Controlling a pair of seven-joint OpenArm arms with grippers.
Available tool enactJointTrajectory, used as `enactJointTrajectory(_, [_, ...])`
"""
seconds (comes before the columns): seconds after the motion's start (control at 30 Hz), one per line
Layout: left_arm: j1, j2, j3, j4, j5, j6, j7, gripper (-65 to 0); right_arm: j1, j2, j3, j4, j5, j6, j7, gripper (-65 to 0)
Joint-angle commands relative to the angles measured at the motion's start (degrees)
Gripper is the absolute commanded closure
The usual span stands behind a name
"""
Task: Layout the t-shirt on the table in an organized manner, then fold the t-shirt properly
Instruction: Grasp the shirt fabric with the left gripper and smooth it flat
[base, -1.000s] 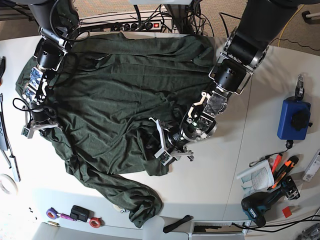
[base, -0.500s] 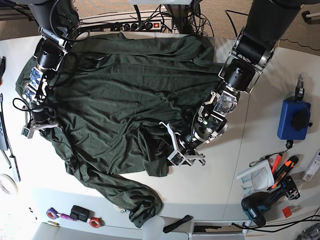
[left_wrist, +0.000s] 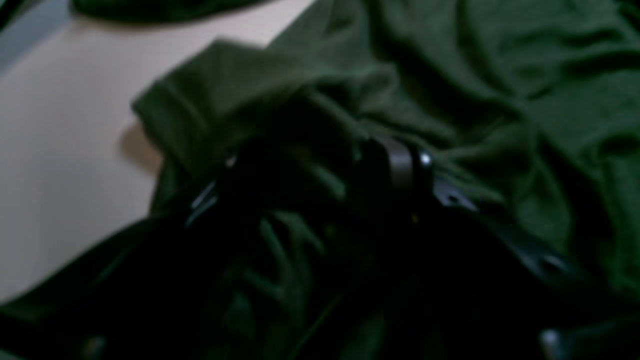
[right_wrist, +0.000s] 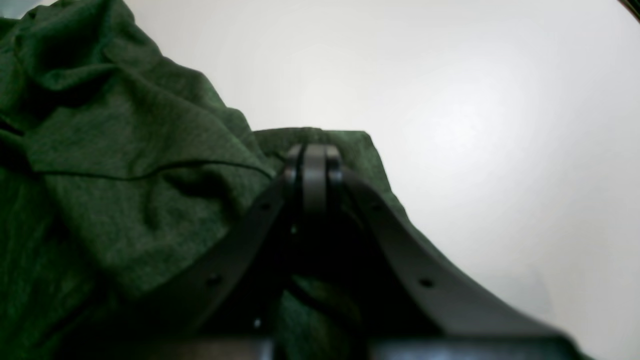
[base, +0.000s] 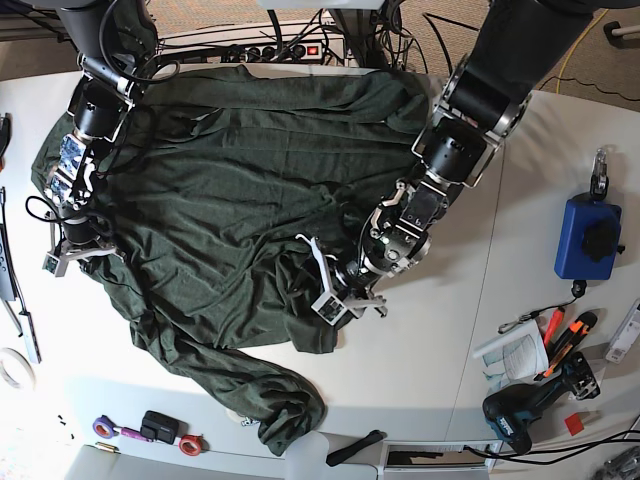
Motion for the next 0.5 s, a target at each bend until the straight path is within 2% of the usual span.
enactJointTrajectory(0.0, [-2.5, 0.7, -0.2, -0.1, -0.5, 0.3, -2.5, -32.7, 0.2, 0.4, -0.1, 0.0, -1.0, 0.0, -3.1, 0.0])
enactJointTrajectory(0.13, [-3.3, 0.6, -0.2, -1.9, -0.5, 1.7, -4.1, -32.7, 0.2, 0.4, -0.1, 0.0, -1.0, 0.0, -3.0, 0.0])
enactJointTrajectory(0.3, [-3.8, 0.6, -0.2, -1.9, -0.5, 1.8, -6.5, -32.7, 0.2, 0.4, -0.1, 0.0, -1.0, 0.0, -2.8, 0.0])
enactJointTrajectory(0.47, [-4.1, 0.6, -0.2, -1.9, -0.5, 4.1, -6.6, -32.7, 0.2, 0.4, -0.1, 0.0, -1.0, 0.0, -2.8, 0.0])
